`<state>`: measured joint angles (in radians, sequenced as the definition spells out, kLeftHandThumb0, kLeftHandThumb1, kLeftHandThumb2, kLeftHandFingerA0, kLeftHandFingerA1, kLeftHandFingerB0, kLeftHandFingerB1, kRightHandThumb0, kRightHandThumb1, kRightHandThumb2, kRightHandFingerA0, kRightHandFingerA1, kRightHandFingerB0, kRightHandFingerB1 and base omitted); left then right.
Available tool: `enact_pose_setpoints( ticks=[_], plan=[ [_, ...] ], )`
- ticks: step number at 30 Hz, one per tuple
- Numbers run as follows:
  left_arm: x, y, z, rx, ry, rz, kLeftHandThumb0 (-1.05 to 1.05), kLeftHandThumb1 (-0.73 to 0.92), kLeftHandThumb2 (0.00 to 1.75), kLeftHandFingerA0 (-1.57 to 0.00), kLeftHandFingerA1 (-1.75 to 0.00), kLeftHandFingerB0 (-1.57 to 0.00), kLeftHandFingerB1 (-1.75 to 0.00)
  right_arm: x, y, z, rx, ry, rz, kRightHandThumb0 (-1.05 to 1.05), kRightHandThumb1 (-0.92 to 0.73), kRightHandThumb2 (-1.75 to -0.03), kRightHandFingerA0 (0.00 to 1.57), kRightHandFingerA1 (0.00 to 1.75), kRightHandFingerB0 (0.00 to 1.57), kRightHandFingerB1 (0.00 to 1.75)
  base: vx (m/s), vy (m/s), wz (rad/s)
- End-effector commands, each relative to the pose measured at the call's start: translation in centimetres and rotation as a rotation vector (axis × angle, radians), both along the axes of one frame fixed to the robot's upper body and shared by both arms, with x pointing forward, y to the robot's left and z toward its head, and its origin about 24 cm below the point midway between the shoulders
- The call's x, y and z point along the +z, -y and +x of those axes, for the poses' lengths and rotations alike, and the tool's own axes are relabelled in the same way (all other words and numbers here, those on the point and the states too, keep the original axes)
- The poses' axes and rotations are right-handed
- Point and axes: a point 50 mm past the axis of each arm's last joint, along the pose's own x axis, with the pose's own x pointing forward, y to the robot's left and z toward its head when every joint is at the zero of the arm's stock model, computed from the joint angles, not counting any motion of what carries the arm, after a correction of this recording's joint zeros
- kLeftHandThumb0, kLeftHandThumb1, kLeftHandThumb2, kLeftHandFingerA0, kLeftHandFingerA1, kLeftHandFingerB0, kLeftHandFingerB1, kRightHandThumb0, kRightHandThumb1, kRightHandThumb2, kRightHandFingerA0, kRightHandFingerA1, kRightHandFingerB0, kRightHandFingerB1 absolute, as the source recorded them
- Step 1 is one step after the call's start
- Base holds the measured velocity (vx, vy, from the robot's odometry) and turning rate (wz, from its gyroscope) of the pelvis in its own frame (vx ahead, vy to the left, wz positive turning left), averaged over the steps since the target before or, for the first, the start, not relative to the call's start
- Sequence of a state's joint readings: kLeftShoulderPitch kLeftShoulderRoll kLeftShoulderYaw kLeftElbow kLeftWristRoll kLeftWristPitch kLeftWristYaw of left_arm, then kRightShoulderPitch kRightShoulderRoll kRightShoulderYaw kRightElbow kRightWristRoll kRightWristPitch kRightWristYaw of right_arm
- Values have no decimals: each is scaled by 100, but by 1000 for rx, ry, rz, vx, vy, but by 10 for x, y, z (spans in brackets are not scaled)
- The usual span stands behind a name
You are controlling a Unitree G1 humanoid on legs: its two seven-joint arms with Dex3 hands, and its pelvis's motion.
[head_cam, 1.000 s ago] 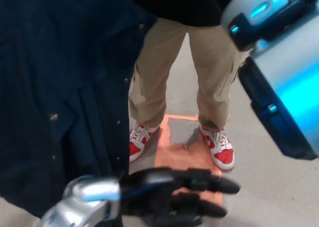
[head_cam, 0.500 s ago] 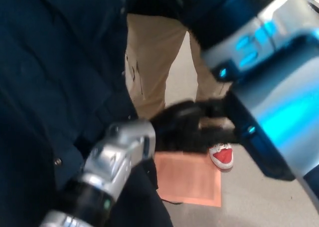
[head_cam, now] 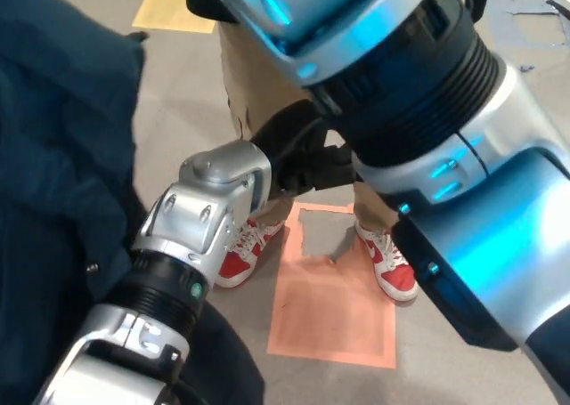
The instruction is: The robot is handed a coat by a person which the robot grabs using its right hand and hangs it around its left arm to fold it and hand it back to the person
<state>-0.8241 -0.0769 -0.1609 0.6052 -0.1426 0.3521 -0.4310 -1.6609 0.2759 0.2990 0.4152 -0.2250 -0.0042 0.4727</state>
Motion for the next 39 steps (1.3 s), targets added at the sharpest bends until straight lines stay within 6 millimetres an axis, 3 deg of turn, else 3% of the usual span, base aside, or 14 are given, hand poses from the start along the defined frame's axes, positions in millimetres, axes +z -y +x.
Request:
enact_pose_setpoints(
  ticks=[1,2,3,14,22,23,27,28,29,34,36,37,38,39],
  plan=[
    [32,-92,37,552,89,-173,-67,51,58,-75,-42,-68,-40,14,102,2,-33,-43,204,-33,-86,-68,109,56,110,62,0,0,0],
    [34,-101,37,537,113,-198,-57,78,63,-34,-34,-32,-34,13,121,4,-56,-55,235,-35,-86,-67,109,54,110,63,0,0,0],
    [31,-102,35,431,126,-188,-59,71,62,-31,-34,-31,-34,10,135,8,-82,-94,267,-38,-85,-67,109,53,112,60,0,0,0],
    [-2,-135,26,498,62,-162,-56,71,61,-28,-33,-29,-33,-4,252,43,-354,-318,598,-36,-86,-68,108,55,109,66,0,0,0],
    [-11,-153,23,547,37,-184,-56,69,61,-26,-33,-25,-33,-13,301,52,-430,-401,682,-35,-85,-66,115,55,110,60,0,0,0],
    [-8,-162,22,565,42,-185,-30,49,102,-9,-50,-9,-50,-28,321,56,-450,-489,740,-35,-80,-65,116,54,113,57,0,0,0],
    [-1,-175,22,580,70,-179,-30,51,103,-9,-51,-8,-50,-52,345,56,-533,-539,802,-40,-75,-62,123,57,115,58,0,0,0],
    [1,-179,22,590,74,-189,-52,72,62,-25,-33,-26,-33,-65,351,56,-541,-587,824,-37,-76,-62,121,59,114,61,0,0,0],
    [4,-183,22,596,81,-192,-29,52,104,-8,-51,-8,-50,-83,357,57,-562,-629,817,-34,-80,-64,119,59,112,65,0,0,0],
    [12,-186,23,587,104,-193,-29,56,106,-7,-50,-7,-50,-168,384,57,-727,-791,643,-26,-83,-64,115,62,109,73,0,0,0],
    [12,-189,22,586,108,-196,-29,55,106,-6,-50,-6,-50,-195,389,59,-746,-880,607,-26,-83,-64,114,66,108,76,0,0,0],
    [10,-191,21,589,103,-206,-50,72,61,-21,-33,-16,-31,-218,394,59,-775,-973,570,-25,-84,-64,114,69,109,81,0,0,0],
    [9,-192,20,592,100,-213,-29,56,105,-6,-50,-6,-50,-232,397,58,-810,-1022,525,-25,-84,-65,111,67,108,81,0,0,0],
    [8,-192,20,594,99,-216,-29,56,105,-6,-50,-6,-50,-241,399,57,-839,-1047,485,-25,-84,-65,111,67,108,81,0,0,0]
  ],
)
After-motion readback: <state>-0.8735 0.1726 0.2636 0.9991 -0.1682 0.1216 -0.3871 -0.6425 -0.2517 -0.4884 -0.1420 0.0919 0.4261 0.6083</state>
